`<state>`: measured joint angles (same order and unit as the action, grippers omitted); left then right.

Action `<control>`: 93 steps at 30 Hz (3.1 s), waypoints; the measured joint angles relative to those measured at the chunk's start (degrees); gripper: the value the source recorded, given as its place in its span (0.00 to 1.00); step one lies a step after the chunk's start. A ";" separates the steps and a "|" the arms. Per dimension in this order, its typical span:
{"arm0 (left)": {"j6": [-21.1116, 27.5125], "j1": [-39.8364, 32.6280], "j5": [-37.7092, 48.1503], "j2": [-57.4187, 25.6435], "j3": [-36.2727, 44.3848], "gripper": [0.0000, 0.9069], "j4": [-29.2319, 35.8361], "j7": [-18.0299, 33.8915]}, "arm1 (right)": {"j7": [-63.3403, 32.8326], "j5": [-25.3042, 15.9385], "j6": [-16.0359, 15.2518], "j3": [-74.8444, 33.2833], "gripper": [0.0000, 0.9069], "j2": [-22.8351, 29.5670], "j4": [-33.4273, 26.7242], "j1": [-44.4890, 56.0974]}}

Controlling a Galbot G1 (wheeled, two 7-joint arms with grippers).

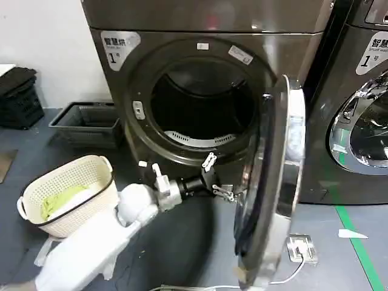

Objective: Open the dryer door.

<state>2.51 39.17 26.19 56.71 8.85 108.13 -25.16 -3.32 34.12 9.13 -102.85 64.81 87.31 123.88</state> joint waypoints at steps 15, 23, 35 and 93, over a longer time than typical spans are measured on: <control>1.51 -3.41 -2.79 7.73 5.13 1.00 -5.82 2.31 | -7.52 -2.16 -12.79 -2.50 1.00 2.88 -5.49 -0.70; 1.65 -5.13 -5.44 12.47 6.05 1.00 -8.99 2.98 | -9.97 -2.57 -16.99 -4.31 1.00 3.08 -8.19 -0.56; 2.68 -6.15 -8.56 19.68 6.38 1.00 -14.11 4.23 | -12.76 -3.00 -19.69 -5.86 1.00 3.10 -12.01 -1.16; 23.24 20.12 -3.92 3.85 -23.46 1.00 15.07 9.04 | -8.88 -2.62 -19.03 -6.43 1.00 -0.55 -16.64 -1.62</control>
<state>25.75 59.29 22.27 60.57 -14.61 123.20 -16.11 -12.20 31.50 -9.90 -109.28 64.25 70.67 122.26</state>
